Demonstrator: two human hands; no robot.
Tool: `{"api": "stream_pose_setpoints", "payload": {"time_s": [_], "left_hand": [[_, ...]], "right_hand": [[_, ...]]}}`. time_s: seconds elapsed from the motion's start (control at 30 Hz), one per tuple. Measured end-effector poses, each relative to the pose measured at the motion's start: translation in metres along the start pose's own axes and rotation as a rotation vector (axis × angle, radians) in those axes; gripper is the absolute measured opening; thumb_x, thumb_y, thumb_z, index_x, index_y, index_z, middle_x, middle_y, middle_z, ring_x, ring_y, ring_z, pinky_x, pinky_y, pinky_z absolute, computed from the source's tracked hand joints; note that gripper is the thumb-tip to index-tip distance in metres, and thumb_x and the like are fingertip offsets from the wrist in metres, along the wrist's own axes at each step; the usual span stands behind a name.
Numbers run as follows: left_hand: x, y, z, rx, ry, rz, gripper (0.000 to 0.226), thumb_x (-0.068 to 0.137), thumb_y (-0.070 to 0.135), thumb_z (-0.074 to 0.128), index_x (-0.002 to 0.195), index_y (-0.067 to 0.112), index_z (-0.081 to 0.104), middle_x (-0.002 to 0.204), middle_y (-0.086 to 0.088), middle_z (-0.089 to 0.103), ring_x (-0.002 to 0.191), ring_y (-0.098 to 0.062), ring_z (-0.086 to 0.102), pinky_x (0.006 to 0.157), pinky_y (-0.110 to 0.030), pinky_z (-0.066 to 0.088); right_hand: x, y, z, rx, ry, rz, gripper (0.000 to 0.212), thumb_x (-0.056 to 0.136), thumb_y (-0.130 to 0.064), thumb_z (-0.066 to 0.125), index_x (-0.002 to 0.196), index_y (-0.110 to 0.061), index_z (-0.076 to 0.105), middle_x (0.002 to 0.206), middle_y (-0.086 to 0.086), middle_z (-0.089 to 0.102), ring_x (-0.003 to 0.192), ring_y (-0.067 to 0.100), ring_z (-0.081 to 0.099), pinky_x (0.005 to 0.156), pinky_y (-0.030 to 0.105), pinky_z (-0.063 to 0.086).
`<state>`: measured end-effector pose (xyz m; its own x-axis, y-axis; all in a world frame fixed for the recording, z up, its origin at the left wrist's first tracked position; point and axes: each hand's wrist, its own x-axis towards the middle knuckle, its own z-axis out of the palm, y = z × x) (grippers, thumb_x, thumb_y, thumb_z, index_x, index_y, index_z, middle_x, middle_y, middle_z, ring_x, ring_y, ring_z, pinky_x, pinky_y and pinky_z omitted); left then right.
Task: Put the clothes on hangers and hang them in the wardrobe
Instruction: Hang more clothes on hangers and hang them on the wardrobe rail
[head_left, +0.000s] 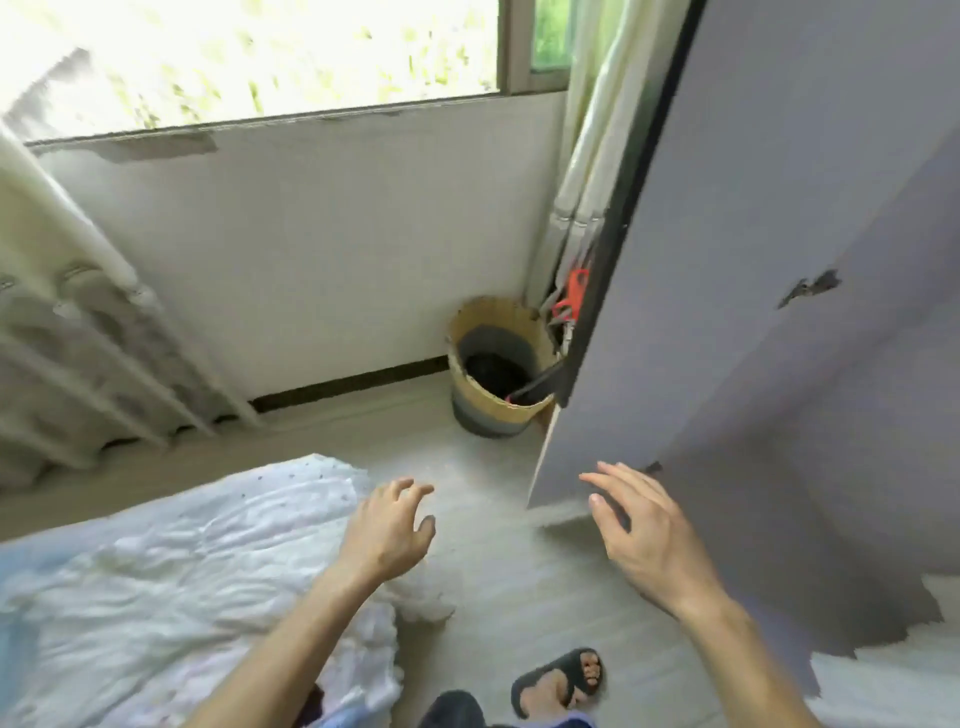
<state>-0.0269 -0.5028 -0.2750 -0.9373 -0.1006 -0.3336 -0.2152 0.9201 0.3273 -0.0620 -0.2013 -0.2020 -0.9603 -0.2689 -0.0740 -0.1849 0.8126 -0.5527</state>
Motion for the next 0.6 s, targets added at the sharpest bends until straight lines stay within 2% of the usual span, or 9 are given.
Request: {"api": "stream_pose_setpoints", "payload": {"time_s": [0.07,0.2,0.3,0.43,0.6], "left_hand": [[-0.041,-0.049,-0.002,-0.046,0.037,-0.135,0.048,0.094,0.039,0.051,0.142,0.030,0.051,0.151,0.000,0.045,0.137,-0.023,0.043,0.108,-0.037,0.040],[-0.126,-0.122,-0.002,-0.170,0.099,-0.415,0.054,0.094,0.043,0.045,0.146,0.030,0.044,0.155,0.000,0.038,0.143,-0.020,0.034,0.114,-0.037,0.032],[-0.180,-0.157,0.001,-0.260,0.166,-0.597,0.049,0.099,0.039,0.046,0.147,0.030,0.041,0.153,0.003,0.037,0.141,-0.019,0.034,0.112,-0.036,0.033],[-0.239,-0.178,0.013,-0.346,0.245,-0.795,0.049,0.100,0.038,0.046,0.147,0.029,0.041,0.153,0.005,0.037,0.139,-0.018,0.036,0.112,-0.034,0.033],[-0.283,-0.187,0.036,-0.465,0.331,-1.009,0.049,0.101,0.038,0.045,0.149,0.027,0.040,0.154,0.005,0.036,0.141,-0.016,0.034,0.112,-0.032,0.033]], "right_hand": [[0.006,-0.033,0.024,-0.004,-0.090,-0.080,0.032,0.101,-0.035,0.050,0.131,-0.033,0.061,0.143,-0.013,0.052,0.140,0.005,0.035,0.113,0.018,0.018],[0.017,-0.106,0.069,-0.044,-0.297,-0.256,0.036,0.101,-0.039,0.048,0.136,-0.034,0.054,0.148,-0.014,0.046,0.144,0.005,0.029,0.118,0.027,0.020],[0.028,-0.156,0.097,-0.084,-0.386,-0.413,0.036,0.100,-0.039,0.051,0.135,-0.036,0.056,0.147,-0.013,0.048,0.143,0.007,0.032,0.120,0.033,0.027],[0.037,-0.209,0.127,-0.115,-0.480,-0.642,0.036,0.099,-0.040,0.052,0.134,-0.037,0.056,0.145,-0.014,0.050,0.142,0.007,0.033,0.117,0.031,0.028],[0.043,-0.253,0.151,-0.124,-0.608,-0.808,0.041,0.100,-0.046,0.048,0.140,-0.042,0.047,0.150,-0.020,0.042,0.145,0.004,0.027,0.118,0.029,0.023]]}}
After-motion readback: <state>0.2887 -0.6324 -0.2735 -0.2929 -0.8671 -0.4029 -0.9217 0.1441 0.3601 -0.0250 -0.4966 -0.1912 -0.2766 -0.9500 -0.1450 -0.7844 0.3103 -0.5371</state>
